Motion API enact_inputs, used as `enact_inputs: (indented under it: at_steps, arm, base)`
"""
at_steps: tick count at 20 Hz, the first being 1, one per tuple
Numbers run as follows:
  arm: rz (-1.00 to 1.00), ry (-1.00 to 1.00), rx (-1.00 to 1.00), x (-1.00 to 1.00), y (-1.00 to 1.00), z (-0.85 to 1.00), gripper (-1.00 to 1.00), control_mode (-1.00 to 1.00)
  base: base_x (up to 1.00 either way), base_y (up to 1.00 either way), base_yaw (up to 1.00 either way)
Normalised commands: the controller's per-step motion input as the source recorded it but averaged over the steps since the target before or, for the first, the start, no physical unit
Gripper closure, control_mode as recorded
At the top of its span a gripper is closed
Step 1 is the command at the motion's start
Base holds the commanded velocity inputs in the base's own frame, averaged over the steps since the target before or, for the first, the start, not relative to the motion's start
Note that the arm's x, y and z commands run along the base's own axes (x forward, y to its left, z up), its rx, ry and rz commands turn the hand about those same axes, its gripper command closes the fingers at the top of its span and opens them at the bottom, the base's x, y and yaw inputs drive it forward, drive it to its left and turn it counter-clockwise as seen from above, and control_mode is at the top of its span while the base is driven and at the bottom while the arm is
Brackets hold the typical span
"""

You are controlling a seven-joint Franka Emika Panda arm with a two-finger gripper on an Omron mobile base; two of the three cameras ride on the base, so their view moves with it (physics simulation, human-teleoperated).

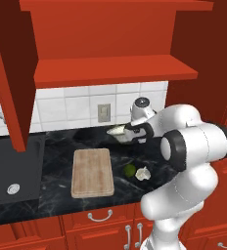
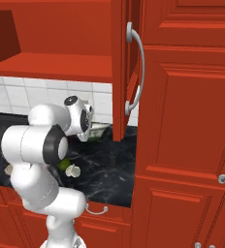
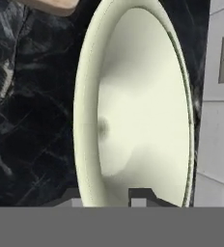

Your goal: Open the cabinet. Place the bowl and condiment on the counter. Then place the lime and garlic on the cutting board.

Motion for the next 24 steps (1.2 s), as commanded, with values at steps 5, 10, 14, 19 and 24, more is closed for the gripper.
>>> enact_inputs:
  at_steps: [5, 10, 14, 19, 24]
  arm:
    - [0.00, -0.04, 0.00, -0.69, -0.14, 0.00, -1.00, -1.00]
    - [0.00, 0.00, 0.01, -0.63, -0.01, 0.17, -1.00, -1.00]
    - [-0.01, 0.01, 0.08, -0.96, 0.00, 0.62, -1.00, -1.00]
    - [-0.07, 0.05, 0.12, -0.95, 0.00, 0.79, -1.00, -1.00]
    - [-0.04, 0.03, 0.03, -0.95, 0.03, 0.10, -1.00, -1.00]
  base:
    - [0.00, 0.00, 0.00]
    - [0.00, 0.00, 0.00]
    - [0.00, 0.00, 0.00]
    - [0.00, 0.00, 0.00]
    - [0.00, 0.00, 0.00]
